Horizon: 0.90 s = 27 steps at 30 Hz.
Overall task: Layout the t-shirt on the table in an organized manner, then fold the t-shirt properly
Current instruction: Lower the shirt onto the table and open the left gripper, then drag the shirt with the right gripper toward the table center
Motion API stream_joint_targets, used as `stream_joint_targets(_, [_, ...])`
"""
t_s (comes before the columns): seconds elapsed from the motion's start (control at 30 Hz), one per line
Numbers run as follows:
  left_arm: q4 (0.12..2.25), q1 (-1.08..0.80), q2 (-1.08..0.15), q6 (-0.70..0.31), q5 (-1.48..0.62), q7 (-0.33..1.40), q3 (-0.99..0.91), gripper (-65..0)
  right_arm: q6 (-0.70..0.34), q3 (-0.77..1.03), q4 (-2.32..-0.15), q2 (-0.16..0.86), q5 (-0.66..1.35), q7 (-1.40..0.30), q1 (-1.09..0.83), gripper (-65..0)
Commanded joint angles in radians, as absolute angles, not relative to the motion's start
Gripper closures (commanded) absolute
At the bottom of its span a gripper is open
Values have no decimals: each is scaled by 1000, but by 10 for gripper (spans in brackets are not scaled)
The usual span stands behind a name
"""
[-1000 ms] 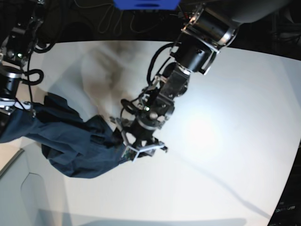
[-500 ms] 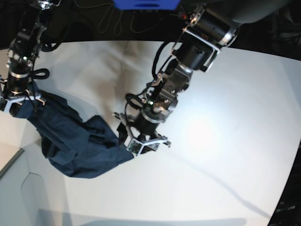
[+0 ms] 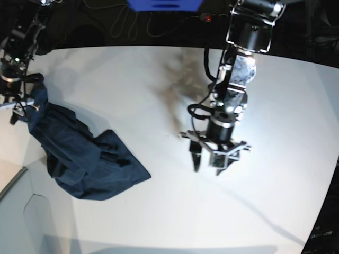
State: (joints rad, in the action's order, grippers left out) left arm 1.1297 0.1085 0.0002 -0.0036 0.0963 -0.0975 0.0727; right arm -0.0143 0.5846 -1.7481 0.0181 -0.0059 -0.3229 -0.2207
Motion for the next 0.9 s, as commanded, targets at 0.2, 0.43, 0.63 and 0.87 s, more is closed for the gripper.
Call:
stream_joint_targets(0.2, [1264,10,-48,-4,94,-120,-67,-327,-79,466,-1854,-30,-1,-196,-131,-429])
stream_joint_targets(0.43, [1388,-58,-65,-4,94,16,-174,-327,-246,170,-1587,-30,-5,-245,90,-321])
stream_joint_targets(0.63, [1517,-90,-65,-4,94,94,-196,-327,-278,12,-1348,-30,-5,-236,191,-311])
stream_joint_targets(0.87, [1583,-140,-65,-4,94,113,-197,-327,-272,-51,-1033,-28,-7,-216,332,-311])
